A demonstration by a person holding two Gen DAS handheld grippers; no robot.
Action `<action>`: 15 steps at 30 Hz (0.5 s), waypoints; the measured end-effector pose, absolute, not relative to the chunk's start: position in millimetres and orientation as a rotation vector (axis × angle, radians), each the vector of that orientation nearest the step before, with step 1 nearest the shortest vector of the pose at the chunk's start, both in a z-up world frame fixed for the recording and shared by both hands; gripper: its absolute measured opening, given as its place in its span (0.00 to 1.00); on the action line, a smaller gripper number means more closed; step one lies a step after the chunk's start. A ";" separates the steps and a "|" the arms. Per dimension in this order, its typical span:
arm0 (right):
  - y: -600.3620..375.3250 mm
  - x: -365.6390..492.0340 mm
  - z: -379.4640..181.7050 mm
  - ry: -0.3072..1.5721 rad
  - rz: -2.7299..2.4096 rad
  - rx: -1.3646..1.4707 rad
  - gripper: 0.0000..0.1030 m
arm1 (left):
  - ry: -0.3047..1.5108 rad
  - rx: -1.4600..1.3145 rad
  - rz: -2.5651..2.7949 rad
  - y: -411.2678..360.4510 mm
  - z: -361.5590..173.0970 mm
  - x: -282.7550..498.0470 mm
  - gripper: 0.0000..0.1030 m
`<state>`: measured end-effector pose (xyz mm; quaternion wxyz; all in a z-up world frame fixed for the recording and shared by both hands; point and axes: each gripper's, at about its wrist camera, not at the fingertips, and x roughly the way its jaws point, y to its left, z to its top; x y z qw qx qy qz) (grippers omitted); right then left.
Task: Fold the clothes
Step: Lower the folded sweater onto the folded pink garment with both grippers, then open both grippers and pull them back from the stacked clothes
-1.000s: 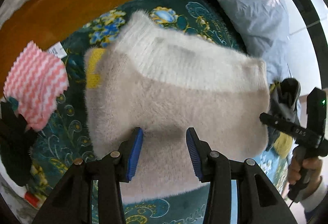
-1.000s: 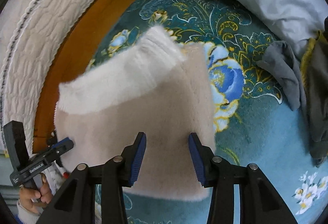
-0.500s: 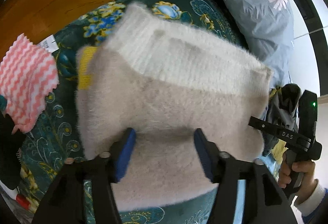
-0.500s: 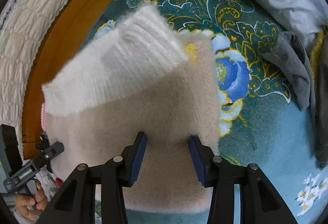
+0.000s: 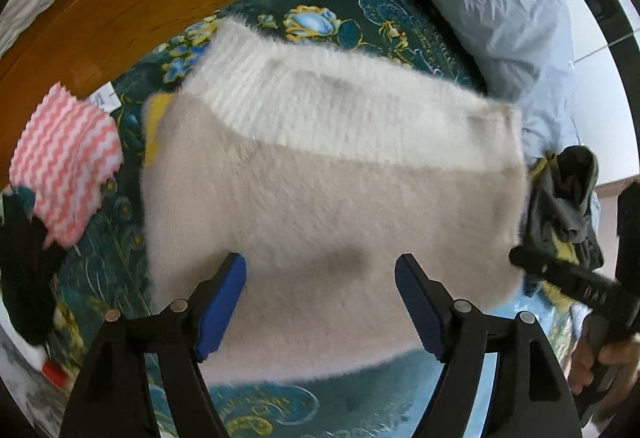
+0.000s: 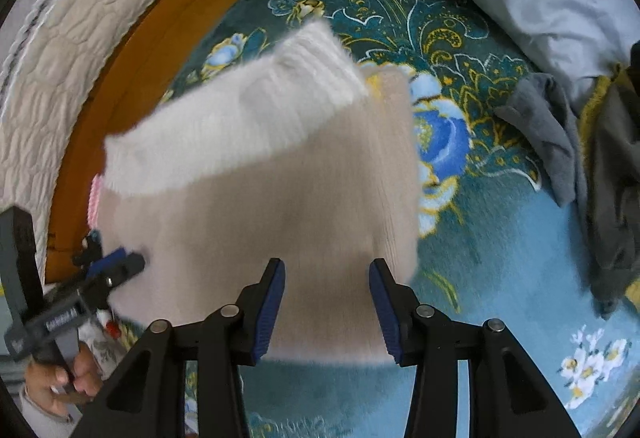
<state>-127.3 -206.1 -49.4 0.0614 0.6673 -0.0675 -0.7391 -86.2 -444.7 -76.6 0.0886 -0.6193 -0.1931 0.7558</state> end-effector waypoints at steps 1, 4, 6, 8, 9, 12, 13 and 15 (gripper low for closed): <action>-205.5 -121.2 -45.3 -0.193 -2.231 2.019 0.46 | -0.600 -1.838 2.248 -446.1 -74.6 -77.8 0.75; -205.0 -103.8 -40.3 -0.137 -2.211 2.032 0.46 | -0.639 -1.846 2.243 -433.4 -72.4 -62.3 0.75; -200.5 -94.3 -43.2 -0.103 -2.191 2.054 0.46 | -0.649 -1.858 2.247 -419.8 -72.2 -50.7 0.75; -196.2 -84.1 -46.5 -0.074 -2.171 2.076 0.48 | -0.657 -1.864 2.254 -408.0 -70.4 -37.6 0.75; -194.5 -79.3 -47.8 -0.062 -2.162 2.085 0.51 | -0.667 -1.870 2.250 -402.6 -71.4 -33.2 0.75; -190.2 -62.5 -49.3 -0.011 -2.147 2.092 0.58 | -0.708 -1.890 2.224 -386.3 -71.3 -16.5 0.75; -188.9 -56.2 -49.1 0.012 -2.144 2.089 0.59 | -0.713 -1.898 2.220 -380.5 -70.8 -10.3 0.75; -184.7 -47.6 -50.7 0.047 -2.139 2.085 0.63 | -0.718 -1.920 2.218 -369.2 -69.3 2.3 0.75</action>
